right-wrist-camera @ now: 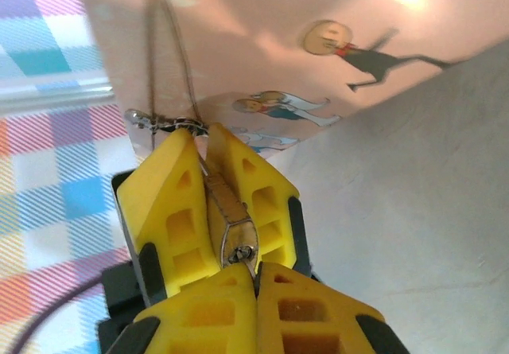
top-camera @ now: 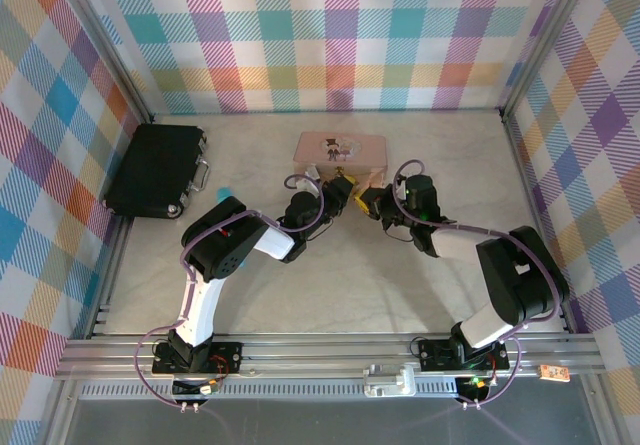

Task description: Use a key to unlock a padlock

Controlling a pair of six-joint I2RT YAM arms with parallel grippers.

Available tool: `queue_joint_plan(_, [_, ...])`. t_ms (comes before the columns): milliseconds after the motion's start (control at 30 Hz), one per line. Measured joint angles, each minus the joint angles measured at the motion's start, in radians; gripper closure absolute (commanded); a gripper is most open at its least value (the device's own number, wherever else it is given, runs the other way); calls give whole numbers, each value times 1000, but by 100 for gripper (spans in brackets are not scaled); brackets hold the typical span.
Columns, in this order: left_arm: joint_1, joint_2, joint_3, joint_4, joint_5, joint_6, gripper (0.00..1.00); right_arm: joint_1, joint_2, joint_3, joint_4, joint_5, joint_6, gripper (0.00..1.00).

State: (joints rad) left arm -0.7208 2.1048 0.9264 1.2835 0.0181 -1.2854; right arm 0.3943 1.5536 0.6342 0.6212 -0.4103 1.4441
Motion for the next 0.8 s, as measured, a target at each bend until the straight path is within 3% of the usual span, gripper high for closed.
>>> queue_joint_plan(133, [8, 0, 0, 35, 15, 45, 100, -8, 8, -1, 54, -34, 300, 100])
queue_joint_plan(300, [13, 0, 2, 75, 13, 82, 100, -9, 22, -5, 128, -47, 518, 100])
queue_joint_plan(800, [22, 47, 61, 72, -45, 166, 100, -9, 223, -42, 534, 5, 626, 100])
